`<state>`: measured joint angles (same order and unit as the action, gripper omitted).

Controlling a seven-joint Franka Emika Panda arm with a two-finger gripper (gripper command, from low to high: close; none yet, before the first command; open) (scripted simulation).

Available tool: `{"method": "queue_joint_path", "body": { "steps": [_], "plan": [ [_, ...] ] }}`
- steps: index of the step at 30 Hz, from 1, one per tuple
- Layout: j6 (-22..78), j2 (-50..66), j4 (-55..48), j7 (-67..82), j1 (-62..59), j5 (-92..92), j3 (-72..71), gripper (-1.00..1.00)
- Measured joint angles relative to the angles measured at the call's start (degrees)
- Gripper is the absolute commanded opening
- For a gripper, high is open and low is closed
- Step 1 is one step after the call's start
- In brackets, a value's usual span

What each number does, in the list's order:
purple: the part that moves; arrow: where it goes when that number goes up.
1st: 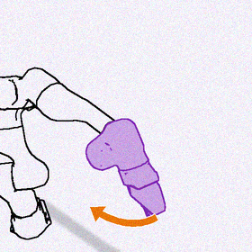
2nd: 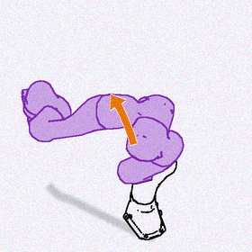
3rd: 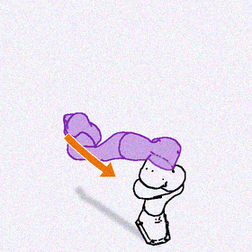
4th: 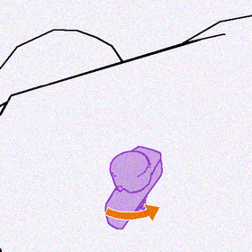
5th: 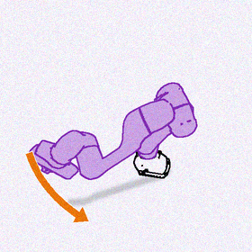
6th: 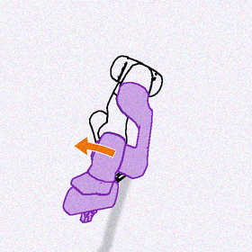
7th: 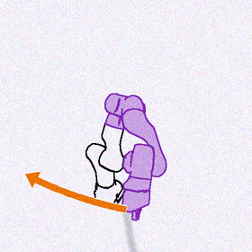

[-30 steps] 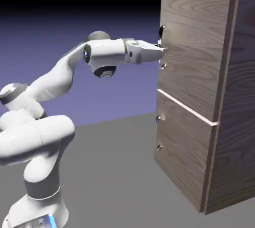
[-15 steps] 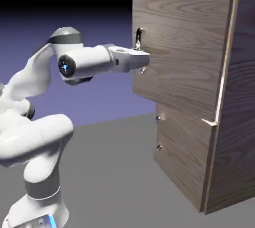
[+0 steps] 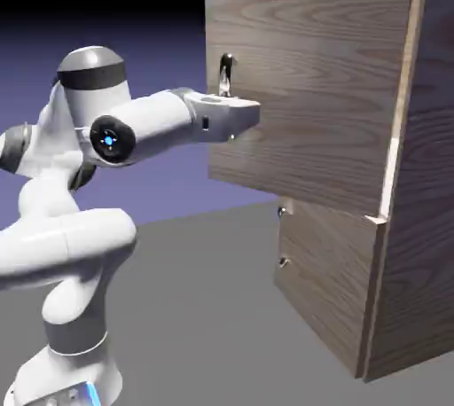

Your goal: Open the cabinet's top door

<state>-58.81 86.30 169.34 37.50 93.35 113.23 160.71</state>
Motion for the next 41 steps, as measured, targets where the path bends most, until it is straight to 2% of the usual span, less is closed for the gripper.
{"method": "queue_joint_path", "body": {
  "steps": [7, 14, 27, 40, 41],
  "plan": [
    [12.2, -14.5, -5.2, 11.3, -5.2, -11.6, 4.2, -1.0],
    [20.1, -29.1, -12.9, 23.1, -8.4, -23.6, 5.3, -1.0],
    [26.2, -56.1, -32.5, 40.8, -6.7, -44.8, 5.2, -1.0],
    [32.4, -82.2, -58.3, 48.6, -0.7, -60.1, 4.5, -1.0],
    [32.5, -82.4, -58.6, 48.6, -0.1, -60.3, 4.9, 1.0]
  ]
}}
